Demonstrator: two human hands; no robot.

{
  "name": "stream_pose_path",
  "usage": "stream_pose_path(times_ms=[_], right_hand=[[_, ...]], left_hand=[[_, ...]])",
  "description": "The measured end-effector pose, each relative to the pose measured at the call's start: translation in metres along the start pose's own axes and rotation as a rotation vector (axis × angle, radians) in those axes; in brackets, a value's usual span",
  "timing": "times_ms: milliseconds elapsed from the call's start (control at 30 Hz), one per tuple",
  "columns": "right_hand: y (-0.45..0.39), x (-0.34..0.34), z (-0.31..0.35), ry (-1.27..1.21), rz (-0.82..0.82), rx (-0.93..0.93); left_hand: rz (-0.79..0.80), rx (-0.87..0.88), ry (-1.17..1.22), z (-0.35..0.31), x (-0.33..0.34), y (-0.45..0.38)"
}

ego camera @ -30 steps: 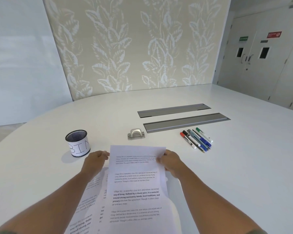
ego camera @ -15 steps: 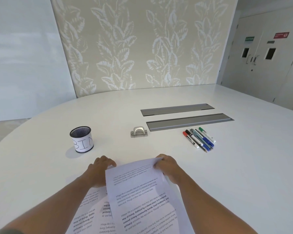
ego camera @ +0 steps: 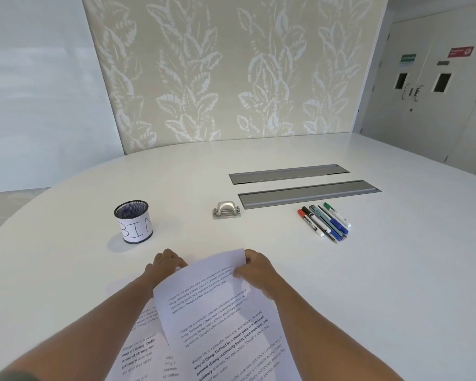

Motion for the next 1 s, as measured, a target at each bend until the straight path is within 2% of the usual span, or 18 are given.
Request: stream_pose_path(times_ms=[100,233,367,767,900,1000], right_hand=[[-0.002,-0.001,-0.001,0.041,-0.089,0.015],[-0.001,-0.003,0.002,0.048,-0.215,0.018],[0.000,-0.007,0.003,0.046,-0.240,0.018],[0.002,-0.015,-0.002,-0.062,-0.256,0.002],[0.000,-0.015,-0.005,-0.096,-0.309,0.006],[-0.003,-0.016,-0.006,-0.100,-0.348,0.012]], left_hand=[[-0.008,0.031,0.034,0.002,0.000,0.008],[-0.001,0.025,-0.051,0.004,0.002,0.014],[-0.018,0.005,-0.104,0.002,0.002,0.008],[-0.032,-0.032,0.012,-0.003,-0.002,0.004],[-0.037,-0.027,0.142,-0.001,-0.003,0.005],[-0.074,-0.023,0.411,0.001,-0.002,0.006]])
Point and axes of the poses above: each hand's wrist, its own y-axis away from the middle knuckle, its own x-axis out of the palm, z = x × y, the point moved 1 cm from there along -y, towards the middle knuckle, and after that the axes turned 2 degrees about -y, right-handed, at the moved point
